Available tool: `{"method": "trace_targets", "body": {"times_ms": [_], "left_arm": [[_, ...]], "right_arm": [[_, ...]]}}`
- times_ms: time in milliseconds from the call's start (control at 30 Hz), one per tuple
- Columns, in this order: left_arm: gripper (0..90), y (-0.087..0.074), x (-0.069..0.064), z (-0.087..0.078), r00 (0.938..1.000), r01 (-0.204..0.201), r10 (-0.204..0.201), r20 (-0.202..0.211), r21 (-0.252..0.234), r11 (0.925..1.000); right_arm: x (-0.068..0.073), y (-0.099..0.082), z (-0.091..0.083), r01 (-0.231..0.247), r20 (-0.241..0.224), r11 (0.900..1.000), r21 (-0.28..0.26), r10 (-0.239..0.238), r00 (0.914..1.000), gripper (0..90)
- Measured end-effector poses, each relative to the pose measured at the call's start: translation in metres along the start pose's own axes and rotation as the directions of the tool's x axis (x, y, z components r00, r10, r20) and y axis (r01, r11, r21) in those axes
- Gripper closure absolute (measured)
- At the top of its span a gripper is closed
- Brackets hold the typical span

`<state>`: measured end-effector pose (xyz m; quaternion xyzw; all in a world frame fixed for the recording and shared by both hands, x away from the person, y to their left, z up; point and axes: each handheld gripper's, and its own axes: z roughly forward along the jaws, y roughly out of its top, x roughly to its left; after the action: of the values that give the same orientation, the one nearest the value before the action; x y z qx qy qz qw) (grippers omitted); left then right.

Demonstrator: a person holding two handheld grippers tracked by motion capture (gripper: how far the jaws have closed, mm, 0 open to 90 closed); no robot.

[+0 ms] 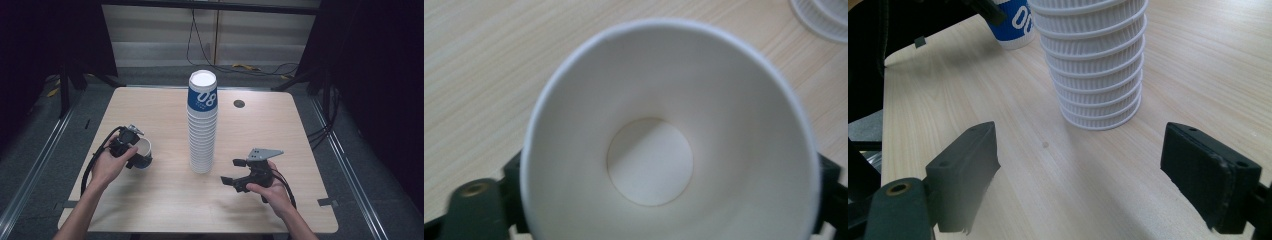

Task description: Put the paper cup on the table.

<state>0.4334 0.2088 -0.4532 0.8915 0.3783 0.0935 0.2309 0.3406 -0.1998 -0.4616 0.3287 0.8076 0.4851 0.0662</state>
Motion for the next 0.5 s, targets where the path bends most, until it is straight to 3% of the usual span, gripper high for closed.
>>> {"method": "trace_targets", "body": {"times_ms": [33,167,233,400,500], "left_arm": [[16.3,-0.002,0.000,0.001,0.9999,-0.011,0.011,-0.010,-0.001,0.9999],[16.5,-0.011,0.004,0.004,0.9993,0.037,-0.037,0.006,-0.035,0.9987],[16.5,-0.013,0.005,0.001,0.9995,0.031,-0.032,-0.007,-0.050,0.9983],[16.5,-0.026,0.006,-0.003,0.9978,0.065,-0.066,-0.001,-0.078,0.9948],[16.5,-0.031,0.001,-0.009,0.9975,0.064,-0.067,-0.023,-0.096,0.9933]], "right_arm": [[0.000,0.000,0.000,-0.001,-0.002,1.0000,-0.001,0.001,1.0000,15.3],[0.000,0.000,0.001,-0.003,-0.006,1.0000,0.001,0.003,1.0000,15.2],[0.001,0.000,0.001,0.003,-0.005,1.0000,0.005,-0.003,1.0000,15.1],[0.000,0.000,-0.001,-0.001,0.003,1.0000,-0.006,0.001,1.0000,15.1],[-0.001,0.000,-0.002,-0.005,0.004,1.0000,-0.006,0.005,1.0000,14.9]]}}
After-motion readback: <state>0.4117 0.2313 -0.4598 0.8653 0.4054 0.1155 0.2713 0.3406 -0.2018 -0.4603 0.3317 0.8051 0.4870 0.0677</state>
